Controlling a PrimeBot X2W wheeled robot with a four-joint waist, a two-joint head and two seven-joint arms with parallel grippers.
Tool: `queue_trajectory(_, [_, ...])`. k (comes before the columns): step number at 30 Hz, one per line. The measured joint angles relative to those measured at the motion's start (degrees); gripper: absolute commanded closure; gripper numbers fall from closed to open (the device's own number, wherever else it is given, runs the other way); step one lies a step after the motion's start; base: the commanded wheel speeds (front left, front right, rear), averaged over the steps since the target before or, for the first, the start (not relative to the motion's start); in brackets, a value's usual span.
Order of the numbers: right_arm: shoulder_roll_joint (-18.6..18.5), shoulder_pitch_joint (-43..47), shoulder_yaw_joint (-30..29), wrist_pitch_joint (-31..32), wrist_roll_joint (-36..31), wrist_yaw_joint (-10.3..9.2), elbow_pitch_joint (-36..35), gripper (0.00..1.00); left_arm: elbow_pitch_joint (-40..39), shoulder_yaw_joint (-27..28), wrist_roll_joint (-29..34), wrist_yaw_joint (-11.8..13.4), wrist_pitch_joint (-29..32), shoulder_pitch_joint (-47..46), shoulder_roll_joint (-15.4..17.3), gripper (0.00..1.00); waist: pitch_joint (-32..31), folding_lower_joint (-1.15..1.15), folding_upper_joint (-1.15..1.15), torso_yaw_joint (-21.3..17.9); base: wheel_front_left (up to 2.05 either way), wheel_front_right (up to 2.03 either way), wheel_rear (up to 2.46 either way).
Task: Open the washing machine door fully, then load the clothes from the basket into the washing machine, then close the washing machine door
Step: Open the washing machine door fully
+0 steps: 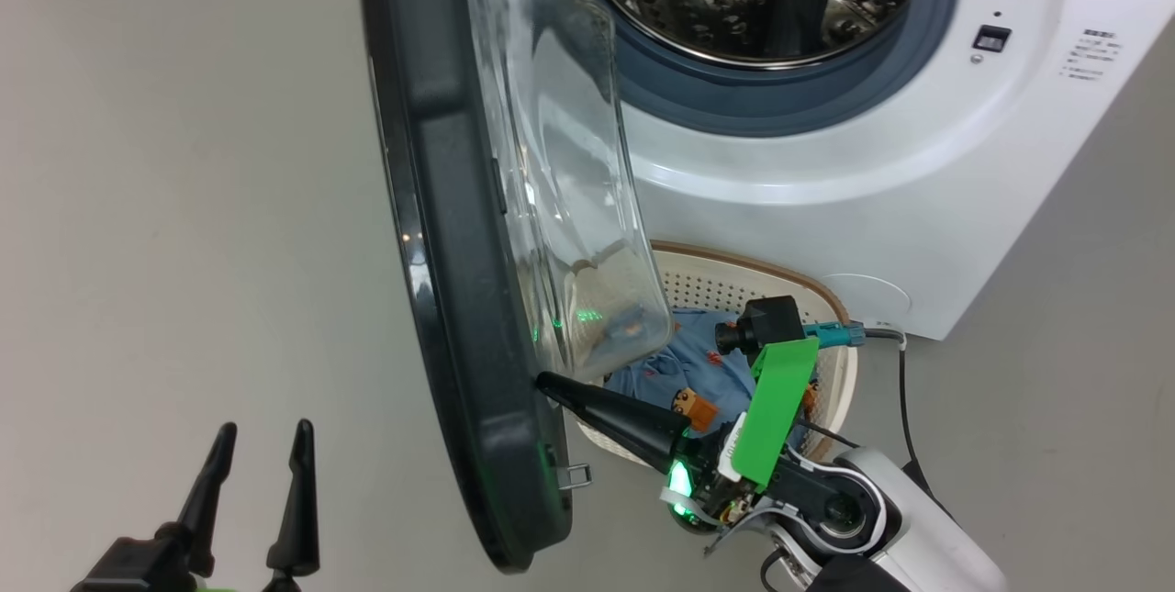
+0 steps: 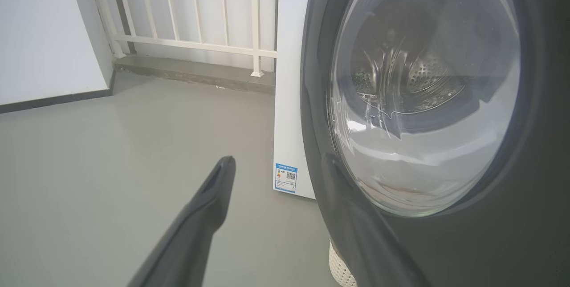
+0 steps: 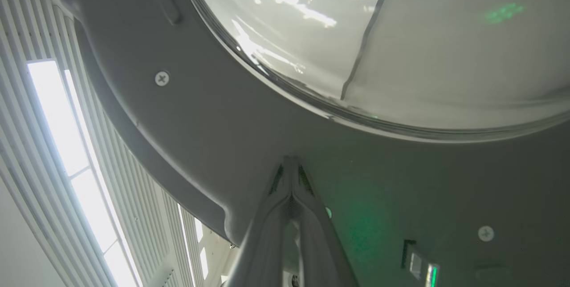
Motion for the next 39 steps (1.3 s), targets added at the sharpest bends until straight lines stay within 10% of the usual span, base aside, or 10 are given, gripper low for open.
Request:
queue_trajectory(20, [0.3, -0.5, 1.4, -4.2, -3.3, 0.0, -1.1, 1.0, 0.0, 0.8, 0.3, 0.3, 0.0, 0.3, 0.0, 0.0, -0.8, 0.0, 0.0, 0.0, 0.0, 0.0, 0.0])
queue_trajectory(23, [0.4, -0.1, 0.9, -6.1, -7.3, 0.0, -2.3, 0.0, 0.0, 1.6, 0.7, 0.6, 0.0, 0.8, 0.0, 0.0, -1.2, 0.0, 0.0, -0.7, 0.0, 0.0, 0.0])
queue_trajectory(39, [-6.7, 9.1, -0.1, -29.9, -21.8, 0.0, -9.3, 0.0, 0.7, 2.8, 3.3, 1.5, 0.0, 3.9, 0.0, 0.0, -4.2, 0.0, 0.0, -5.6, 0.0, 0.0, 0.0])
